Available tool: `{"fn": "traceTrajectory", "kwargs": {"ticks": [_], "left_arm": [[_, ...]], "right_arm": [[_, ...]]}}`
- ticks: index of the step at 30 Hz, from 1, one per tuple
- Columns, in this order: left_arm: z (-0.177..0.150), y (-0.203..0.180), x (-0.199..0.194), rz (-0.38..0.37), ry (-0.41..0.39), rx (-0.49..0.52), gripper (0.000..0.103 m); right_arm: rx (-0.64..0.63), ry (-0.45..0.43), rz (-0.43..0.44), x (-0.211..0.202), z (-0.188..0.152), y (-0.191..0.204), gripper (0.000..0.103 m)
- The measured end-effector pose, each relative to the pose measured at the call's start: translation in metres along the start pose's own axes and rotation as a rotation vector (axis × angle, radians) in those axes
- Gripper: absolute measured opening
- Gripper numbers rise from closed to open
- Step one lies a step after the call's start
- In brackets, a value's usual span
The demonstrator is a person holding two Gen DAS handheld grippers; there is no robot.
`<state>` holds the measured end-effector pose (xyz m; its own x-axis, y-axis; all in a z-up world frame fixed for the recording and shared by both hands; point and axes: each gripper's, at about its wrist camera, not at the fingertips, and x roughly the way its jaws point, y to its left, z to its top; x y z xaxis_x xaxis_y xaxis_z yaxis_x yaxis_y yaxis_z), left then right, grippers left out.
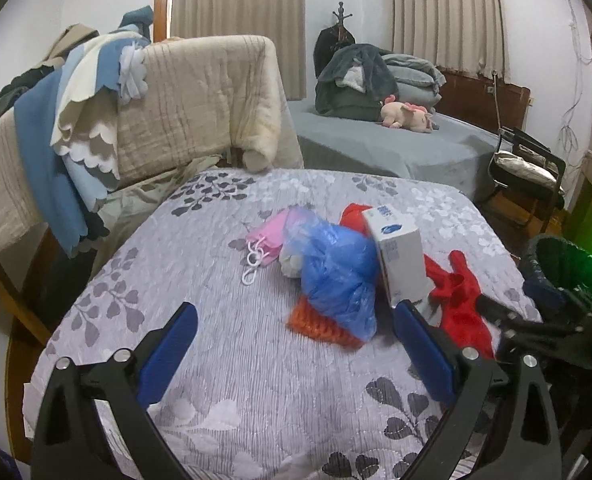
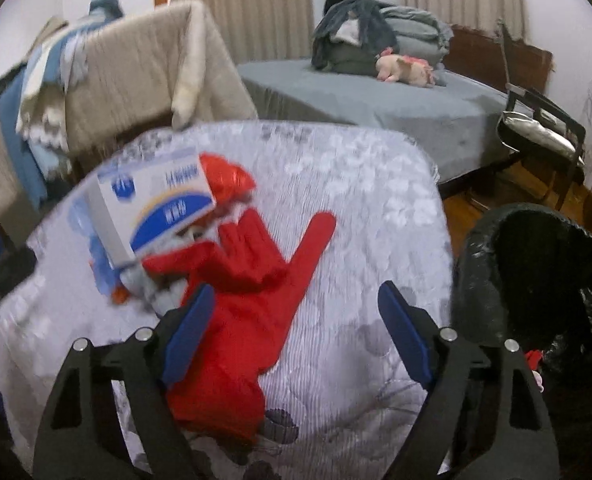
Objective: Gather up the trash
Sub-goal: 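Return to the pile and grasp the red glove with the right tool, then grasp the white tissue box with the left tool while the right tool holds the red glove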
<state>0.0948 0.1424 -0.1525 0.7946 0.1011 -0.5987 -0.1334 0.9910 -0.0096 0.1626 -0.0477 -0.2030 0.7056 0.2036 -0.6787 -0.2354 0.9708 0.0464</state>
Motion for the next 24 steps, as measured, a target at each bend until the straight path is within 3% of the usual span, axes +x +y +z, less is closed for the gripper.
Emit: {"fn": "traceTrajectory", "kwargs": {"ticks": [5, 10, 13, 15, 17, 24], "left_arm": [[-0.003, 0.0, 0.004, -0.004, 0.013, -0.003, 0.096], [-0.005, 0.0, 0.007, -0.007, 0.022, -0.008, 0.096], [-0.005, -0.001, 0.007, -0.01, 0.026, -0.01, 0.096], [-0.005, -0.001, 0.008, -0.013, 0.026, -0.011, 0.096], [-0.005, -0.002, 0.008, -0.016, 0.027, -0.011, 0.095], [-0.003, -0.007, 0.007, -0.029, 0.025, -0.009, 0.094]], "right_arm": [[-0.016, 0.057, 0.018, 0.013, -0.006, 0.004, 0.071], [-0.035, 0.109, 0.049, 0.022, -0.009, 0.008, 0.053], [-0.04, 0.124, 0.083, 0.025, -0.009, 0.01, 0.037], [-0.044, 0.122, 0.105, 0.024, -0.009, 0.011, 0.016], [-0.047, 0.115, 0.113, 0.022, -0.009, 0.011, 0.006], [-0.018, 0.07, 0.141, 0.005, -0.001, 0.008, 0.005]]}}
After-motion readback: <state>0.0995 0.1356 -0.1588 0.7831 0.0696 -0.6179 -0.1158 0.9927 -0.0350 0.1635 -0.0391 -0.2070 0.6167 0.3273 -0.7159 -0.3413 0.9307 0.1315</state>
